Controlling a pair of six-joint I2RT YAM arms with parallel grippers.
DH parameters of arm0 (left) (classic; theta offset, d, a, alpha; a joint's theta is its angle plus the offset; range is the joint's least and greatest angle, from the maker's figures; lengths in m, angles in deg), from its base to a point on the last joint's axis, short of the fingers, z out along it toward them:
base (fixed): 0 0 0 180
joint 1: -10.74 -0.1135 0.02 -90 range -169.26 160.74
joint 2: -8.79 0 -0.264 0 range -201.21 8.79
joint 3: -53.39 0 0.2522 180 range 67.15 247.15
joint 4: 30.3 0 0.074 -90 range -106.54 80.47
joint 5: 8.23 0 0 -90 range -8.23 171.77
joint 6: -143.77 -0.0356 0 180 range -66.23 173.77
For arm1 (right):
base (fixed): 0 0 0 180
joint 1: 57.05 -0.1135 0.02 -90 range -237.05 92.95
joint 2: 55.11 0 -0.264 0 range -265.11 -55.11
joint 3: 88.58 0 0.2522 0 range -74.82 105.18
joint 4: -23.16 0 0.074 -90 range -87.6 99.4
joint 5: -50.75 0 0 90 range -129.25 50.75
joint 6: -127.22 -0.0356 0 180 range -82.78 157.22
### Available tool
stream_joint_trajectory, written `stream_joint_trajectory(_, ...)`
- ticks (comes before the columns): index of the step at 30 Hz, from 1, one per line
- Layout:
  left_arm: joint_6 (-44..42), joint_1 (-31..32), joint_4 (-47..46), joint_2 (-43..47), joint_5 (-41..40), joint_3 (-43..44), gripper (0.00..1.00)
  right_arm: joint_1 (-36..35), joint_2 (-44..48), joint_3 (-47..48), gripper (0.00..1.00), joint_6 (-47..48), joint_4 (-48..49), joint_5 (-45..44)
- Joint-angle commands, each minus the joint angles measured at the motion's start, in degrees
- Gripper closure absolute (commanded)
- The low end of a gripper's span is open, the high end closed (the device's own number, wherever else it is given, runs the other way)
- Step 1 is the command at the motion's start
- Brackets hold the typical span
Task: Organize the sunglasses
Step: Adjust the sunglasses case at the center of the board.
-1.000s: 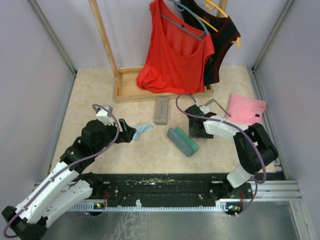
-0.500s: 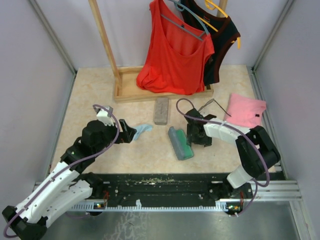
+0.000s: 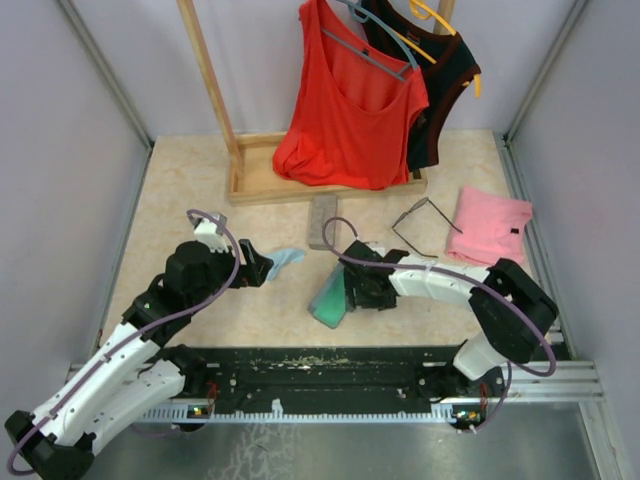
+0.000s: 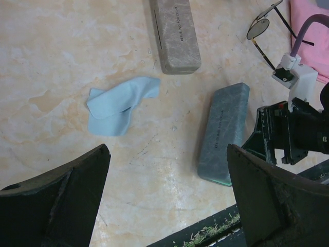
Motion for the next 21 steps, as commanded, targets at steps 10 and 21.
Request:
stream_joint_trajectory(10, 0.96, 0.18, -1.18, 0.07, 0.3, -0.54, 0.0, -11.85, -2.18, -2.85, 0.29, -12.73, 27.14, -4.9)
stream_joint_trajectory(21, 4.36, 0.18, -1.57, -0.34, 2.54, -4.64, 0.01, -12.22, 3.35, -4.71, 0.29, -2.6, 25.41, 0.22)
